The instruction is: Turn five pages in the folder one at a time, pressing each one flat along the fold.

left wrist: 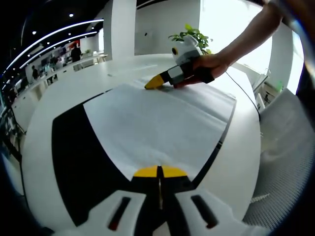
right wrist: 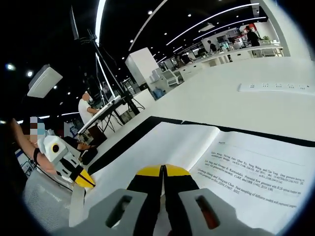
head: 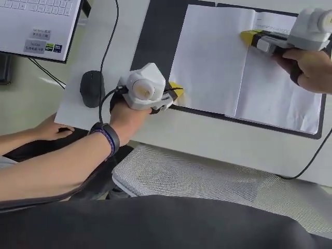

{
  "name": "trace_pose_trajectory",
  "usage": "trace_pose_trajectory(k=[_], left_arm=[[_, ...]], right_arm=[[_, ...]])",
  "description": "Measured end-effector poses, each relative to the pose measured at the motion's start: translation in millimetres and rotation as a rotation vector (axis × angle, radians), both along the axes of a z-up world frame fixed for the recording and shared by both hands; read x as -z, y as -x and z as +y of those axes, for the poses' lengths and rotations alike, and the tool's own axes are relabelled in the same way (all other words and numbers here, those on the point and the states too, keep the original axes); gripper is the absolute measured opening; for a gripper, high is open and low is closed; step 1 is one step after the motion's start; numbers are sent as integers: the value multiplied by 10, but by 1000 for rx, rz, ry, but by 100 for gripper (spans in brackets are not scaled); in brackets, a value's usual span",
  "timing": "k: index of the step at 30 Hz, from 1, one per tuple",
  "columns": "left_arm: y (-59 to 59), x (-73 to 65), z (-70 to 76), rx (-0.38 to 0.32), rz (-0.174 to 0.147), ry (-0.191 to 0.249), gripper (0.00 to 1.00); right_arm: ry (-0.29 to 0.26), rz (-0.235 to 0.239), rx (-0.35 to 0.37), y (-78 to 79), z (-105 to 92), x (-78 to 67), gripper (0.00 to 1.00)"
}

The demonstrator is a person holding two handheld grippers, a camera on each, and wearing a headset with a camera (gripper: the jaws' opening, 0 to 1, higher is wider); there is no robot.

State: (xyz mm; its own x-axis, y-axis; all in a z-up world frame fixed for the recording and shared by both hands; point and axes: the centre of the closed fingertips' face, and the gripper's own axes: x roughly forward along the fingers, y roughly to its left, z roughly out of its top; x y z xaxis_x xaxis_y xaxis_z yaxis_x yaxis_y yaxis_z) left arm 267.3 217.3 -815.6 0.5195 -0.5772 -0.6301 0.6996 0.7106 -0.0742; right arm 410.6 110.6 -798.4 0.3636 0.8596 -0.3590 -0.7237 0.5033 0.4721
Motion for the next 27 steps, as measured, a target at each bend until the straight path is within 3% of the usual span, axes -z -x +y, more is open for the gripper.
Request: trace_pose_trajectory(k=[5, 8, 11, 15, 21, 27], left_arm=[[-2, -4, -5, -5, -1, 5, 0], [0, -10, -12, -4, -1, 6, 0], [0, -16, -16, -3, -2, 5, 0], [-8, -12, -13, -1, -3, 6, 0], [-26, 14, 8, -3, -2, 9, 0], [-37, 30, 21, -4, -4, 11, 0]], right_arm=[[-3, 4, -59, 315, 30, -6, 0], [-36, 21, -56, 489, 23, -63, 0], [-17, 20, -121, 762, 50, -53, 0], [-30, 41, -150, 1052, 92, -86, 0], [-47, 68, -187, 1381, 133, -90, 0], [-60, 88, -201, 1577, 151, -97, 0]])
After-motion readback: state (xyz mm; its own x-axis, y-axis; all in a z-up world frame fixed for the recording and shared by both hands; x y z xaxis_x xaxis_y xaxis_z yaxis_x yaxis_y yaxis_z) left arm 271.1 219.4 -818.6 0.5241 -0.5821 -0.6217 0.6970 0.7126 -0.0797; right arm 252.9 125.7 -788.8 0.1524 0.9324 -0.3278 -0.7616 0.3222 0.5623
